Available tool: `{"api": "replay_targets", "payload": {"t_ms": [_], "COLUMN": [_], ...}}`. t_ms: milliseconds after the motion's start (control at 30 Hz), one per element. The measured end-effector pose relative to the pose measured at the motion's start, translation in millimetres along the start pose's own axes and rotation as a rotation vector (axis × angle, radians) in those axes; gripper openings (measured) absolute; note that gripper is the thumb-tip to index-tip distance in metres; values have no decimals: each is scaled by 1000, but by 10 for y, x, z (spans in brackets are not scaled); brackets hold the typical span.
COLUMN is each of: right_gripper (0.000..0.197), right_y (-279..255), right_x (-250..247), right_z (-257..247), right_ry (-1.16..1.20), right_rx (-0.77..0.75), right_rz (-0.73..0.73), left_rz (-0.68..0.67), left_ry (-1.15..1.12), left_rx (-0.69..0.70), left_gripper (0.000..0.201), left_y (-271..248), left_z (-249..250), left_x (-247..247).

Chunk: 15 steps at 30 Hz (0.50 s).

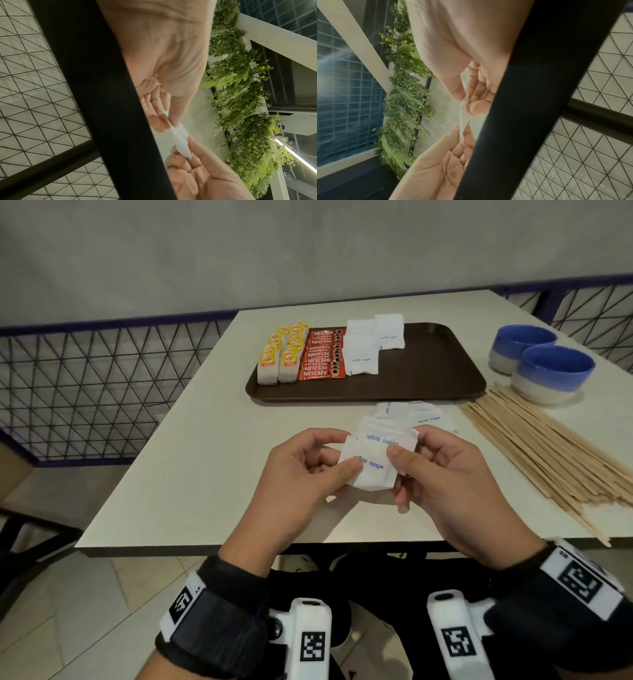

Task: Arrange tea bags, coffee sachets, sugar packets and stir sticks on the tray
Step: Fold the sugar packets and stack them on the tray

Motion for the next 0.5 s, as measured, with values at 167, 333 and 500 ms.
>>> {"api": "replay_targets", "payload": {"t_ms": [167,333,500], "right_gripper": [10,17,18], "right_y": [-5,-7,-7], "right_x": [-78,-134,-134], "right_z": [-8,18,13], "right_ry": [64,198,259], "right_rx": [17,90,101], "right_rz": [47,95,96], "left_rz": [40,99,118], "left_ry": [-91,-72,-38], "left_rx": [-10,25,32], "left_gripper": [18,17,25], "left_y": [26,-5,-17], "left_z": [-73,-21,-5], "left_x": [-57,-152,-171]}}
Point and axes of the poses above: each hand's wrist, its own y-axis towards the middle knuckle, its own x-axis out of the palm, z = x × y, the point moved 10 cm from there along y, towards the middle knuckle, and after that the axes turned 6 degrees about y, right-handed, at the moved point
